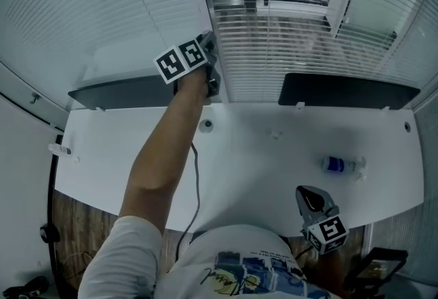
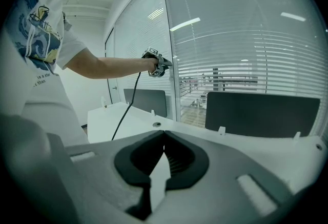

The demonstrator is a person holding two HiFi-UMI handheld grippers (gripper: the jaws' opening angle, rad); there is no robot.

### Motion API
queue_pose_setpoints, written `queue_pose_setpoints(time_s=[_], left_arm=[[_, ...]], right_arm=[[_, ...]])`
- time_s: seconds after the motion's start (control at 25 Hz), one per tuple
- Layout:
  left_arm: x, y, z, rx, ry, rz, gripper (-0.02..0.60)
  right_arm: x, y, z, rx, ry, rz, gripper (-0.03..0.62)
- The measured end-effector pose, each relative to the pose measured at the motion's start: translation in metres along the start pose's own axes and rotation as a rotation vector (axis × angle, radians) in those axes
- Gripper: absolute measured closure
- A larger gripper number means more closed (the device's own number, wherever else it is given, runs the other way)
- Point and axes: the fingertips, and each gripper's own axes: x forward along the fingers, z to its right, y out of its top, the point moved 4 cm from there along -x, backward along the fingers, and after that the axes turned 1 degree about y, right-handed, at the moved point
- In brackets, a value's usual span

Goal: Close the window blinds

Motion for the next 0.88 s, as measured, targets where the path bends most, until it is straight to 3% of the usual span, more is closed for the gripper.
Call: queue_pose_setpoints(time_s=[0.16,0.32,0.56,0.88], left_arm=[[0.001,0.000,0.001,0.200,0.037,-0.023,0.447],[0.003,-0.002,0.004,0.319,0.047,-0.029,0.442],[-0.014,0.005,0.003,0.416,0.077,-0.004,0.413],[-0.060,-0.007,0.004,0.463,0.016,0.000,0.429]], right_arm=[[-0.001,0.003,-0.003,0.000,-0.006,-0.003,0.591],[-0.004,0.002,-0.001,-0.002,-0.020,-0.006,0.591],[-0.007,0.006,-0.006,-0.014,-0.025,-0.007,0.591],[-0.003,0.020,-0.015,-0.040,-0.021,-0.024,0.591]])
